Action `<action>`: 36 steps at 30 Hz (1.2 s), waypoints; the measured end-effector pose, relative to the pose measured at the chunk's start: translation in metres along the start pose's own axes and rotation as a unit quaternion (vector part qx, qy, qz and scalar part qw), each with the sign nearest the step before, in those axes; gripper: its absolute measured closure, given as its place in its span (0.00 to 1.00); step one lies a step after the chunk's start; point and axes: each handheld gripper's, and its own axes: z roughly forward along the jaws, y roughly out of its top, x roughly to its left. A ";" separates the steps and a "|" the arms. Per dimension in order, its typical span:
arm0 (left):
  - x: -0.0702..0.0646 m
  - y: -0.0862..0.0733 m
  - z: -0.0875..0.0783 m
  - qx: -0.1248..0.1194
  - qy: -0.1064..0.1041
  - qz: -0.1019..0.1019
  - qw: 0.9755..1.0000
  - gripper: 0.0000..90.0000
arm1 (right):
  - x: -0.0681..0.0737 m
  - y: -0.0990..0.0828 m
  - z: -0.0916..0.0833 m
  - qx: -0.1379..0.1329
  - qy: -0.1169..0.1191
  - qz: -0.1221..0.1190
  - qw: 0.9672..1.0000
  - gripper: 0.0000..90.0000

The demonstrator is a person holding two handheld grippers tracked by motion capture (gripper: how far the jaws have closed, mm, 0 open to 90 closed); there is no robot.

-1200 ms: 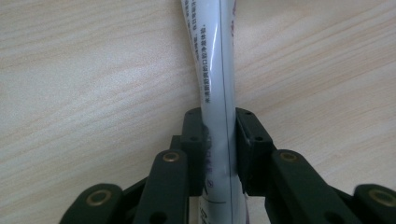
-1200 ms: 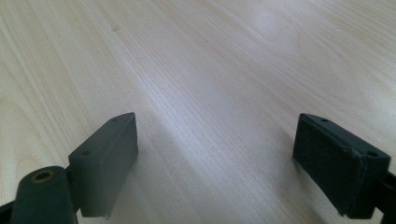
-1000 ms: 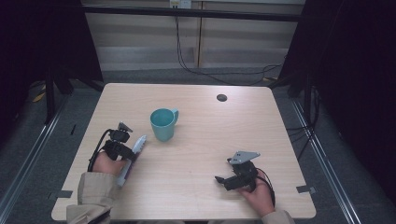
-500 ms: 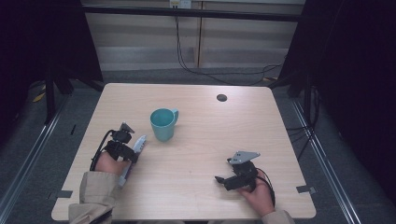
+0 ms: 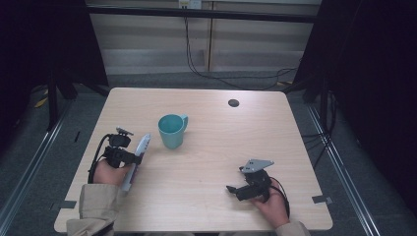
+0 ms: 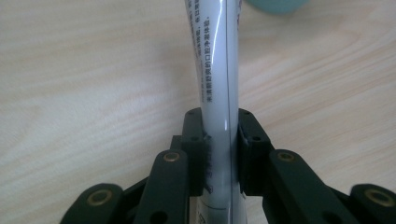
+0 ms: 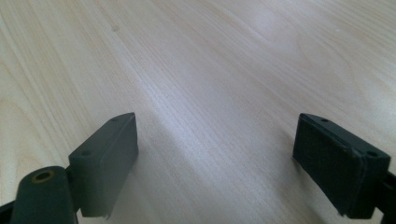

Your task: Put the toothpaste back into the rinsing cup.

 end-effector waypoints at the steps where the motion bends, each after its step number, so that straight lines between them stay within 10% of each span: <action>1: -0.001 0.000 -0.002 -0.014 0.000 0.003 1.000 0.85 | 0.000 0.000 0.000 0.000 0.000 0.000 1.000 0.15; 12: -0.006 0.005 -0.026 -0.113 0.000 0.012 0.994 0.85 | 0.000 0.000 0.000 0.000 0.000 0.001 1.000 0.15; 36: -0.022 0.018 -0.042 -0.201 -0.012 0.033 0.979 0.85 | 0.000 0.000 0.000 0.000 0.000 0.000 1.000 0.15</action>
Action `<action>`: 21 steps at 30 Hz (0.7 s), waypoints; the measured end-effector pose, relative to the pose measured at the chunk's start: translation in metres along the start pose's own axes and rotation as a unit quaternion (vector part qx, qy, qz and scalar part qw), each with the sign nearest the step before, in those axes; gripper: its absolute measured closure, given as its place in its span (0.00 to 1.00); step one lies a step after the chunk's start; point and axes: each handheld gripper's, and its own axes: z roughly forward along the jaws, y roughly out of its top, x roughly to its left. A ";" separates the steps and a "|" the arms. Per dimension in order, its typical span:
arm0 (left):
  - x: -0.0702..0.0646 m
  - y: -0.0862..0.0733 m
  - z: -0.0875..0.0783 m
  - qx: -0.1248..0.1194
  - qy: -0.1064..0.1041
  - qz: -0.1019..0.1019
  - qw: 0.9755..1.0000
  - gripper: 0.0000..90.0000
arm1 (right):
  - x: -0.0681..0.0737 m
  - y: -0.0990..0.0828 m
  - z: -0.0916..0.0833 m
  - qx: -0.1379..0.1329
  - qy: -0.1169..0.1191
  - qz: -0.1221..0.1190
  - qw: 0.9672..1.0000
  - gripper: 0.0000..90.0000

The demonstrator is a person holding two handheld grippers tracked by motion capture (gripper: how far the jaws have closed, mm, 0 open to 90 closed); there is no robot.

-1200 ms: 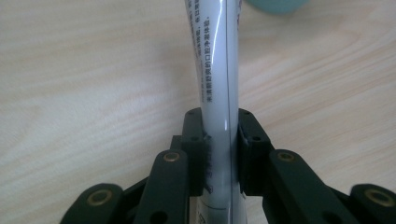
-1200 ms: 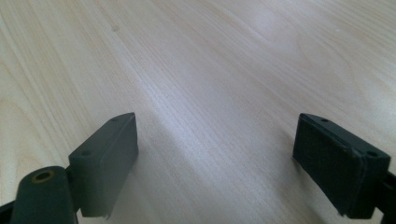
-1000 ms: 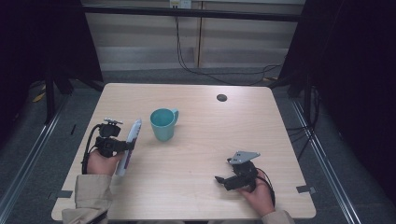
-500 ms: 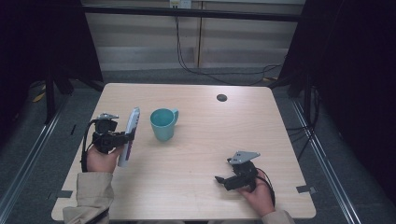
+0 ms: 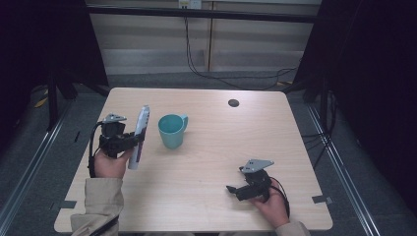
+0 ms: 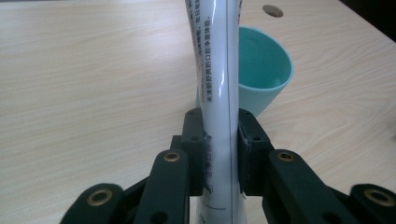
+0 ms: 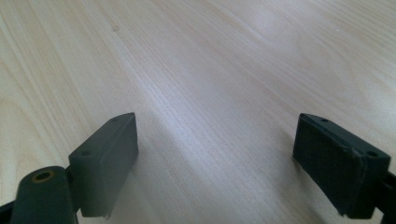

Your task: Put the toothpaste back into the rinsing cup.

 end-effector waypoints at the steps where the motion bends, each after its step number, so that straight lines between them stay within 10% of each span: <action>1: -0.001 0.002 -0.001 -0.006 -0.001 0.002 1.000 0.85 | 0.000 0.000 0.000 0.000 0.000 0.000 1.000 0.15; 21: -0.011 0.020 -0.003 -0.055 0.003 0.012 0.998 0.85 | 0.000 0.000 0.000 0.000 0.000 -0.001 1.000 0.15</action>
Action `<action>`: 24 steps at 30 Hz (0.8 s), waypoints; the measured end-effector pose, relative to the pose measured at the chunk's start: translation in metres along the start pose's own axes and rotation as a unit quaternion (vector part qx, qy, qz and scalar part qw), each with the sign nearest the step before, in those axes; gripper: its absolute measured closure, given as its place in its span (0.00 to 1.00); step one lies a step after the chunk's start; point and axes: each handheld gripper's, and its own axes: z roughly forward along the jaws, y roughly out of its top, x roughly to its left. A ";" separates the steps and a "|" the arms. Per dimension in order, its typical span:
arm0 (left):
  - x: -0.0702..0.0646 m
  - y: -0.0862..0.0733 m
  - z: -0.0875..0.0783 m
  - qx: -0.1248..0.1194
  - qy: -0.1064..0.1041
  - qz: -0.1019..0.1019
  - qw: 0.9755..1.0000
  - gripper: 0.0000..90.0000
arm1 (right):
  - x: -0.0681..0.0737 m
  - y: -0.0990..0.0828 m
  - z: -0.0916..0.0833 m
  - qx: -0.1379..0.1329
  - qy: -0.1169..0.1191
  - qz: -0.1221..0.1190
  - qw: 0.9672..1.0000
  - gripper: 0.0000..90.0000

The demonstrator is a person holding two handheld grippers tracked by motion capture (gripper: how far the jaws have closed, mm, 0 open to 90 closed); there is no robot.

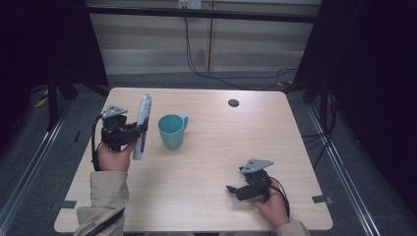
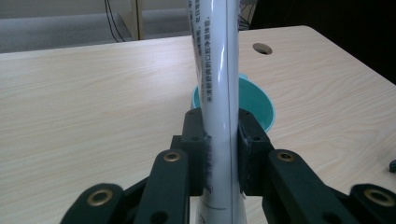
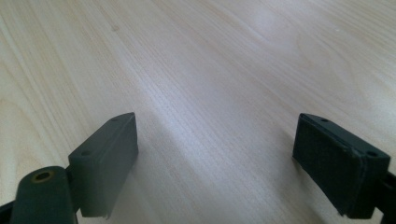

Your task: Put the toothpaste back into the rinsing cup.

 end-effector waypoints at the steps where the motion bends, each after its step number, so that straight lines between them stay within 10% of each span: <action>1: 0.000 0.001 0.000 -0.003 0.001 0.001 1.000 0.85 | 0.000 0.000 0.000 0.000 0.000 0.000 1.000 0.15; 24: -0.009 0.018 0.006 -0.034 0.004 0.006 0.999 0.85 | 0.000 0.000 0.000 0.001 -0.003 -0.001 1.000 0.14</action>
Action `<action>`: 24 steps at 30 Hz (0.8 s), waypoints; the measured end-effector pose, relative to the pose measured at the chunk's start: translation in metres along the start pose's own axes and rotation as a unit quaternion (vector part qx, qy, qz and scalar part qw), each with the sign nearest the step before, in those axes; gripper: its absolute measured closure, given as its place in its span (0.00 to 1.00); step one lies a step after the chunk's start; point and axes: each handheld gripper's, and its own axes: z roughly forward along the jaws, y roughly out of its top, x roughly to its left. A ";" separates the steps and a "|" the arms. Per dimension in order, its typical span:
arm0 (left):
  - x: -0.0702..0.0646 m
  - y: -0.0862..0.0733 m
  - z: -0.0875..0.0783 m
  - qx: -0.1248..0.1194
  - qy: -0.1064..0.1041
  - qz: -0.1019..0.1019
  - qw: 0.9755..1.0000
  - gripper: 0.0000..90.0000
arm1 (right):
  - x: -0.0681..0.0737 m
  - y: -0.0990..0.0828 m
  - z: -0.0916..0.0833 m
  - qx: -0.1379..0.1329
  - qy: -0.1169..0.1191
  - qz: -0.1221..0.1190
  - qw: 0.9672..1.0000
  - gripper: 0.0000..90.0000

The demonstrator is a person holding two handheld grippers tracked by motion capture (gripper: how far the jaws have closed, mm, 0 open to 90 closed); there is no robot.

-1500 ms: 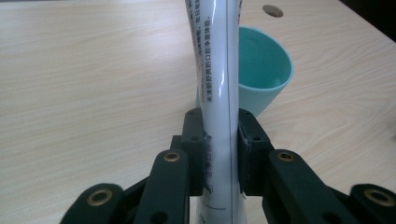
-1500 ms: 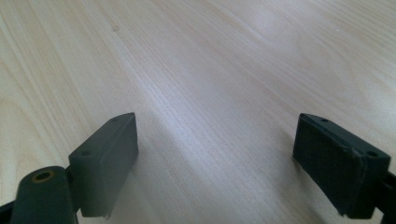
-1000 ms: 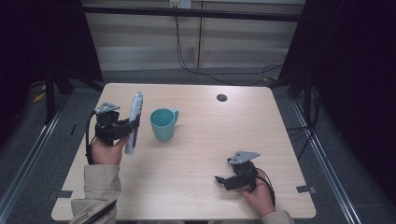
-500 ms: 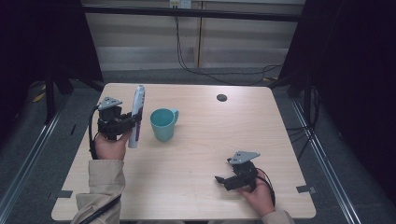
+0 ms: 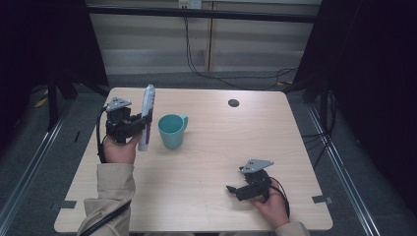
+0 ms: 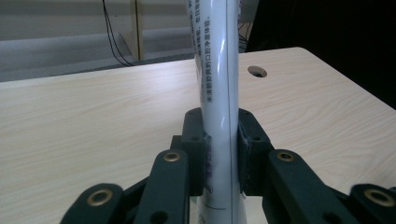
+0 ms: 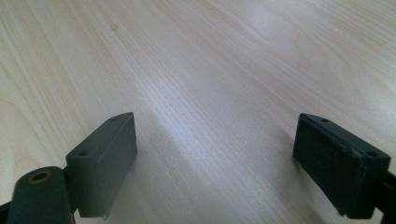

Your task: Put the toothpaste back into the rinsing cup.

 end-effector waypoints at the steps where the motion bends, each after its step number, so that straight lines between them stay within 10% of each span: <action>1: 0.000 0.000 0.000 0.000 0.000 0.000 1.000 0.85 | 0.000 0.000 0.000 0.000 0.000 0.000 1.000 0.14; 24: -0.011 0.023 0.016 -0.018 -0.007 0.009 1.000 0.85 | 0.000 0.000 0.000 0.000 0.000 0.000 1.000 0.14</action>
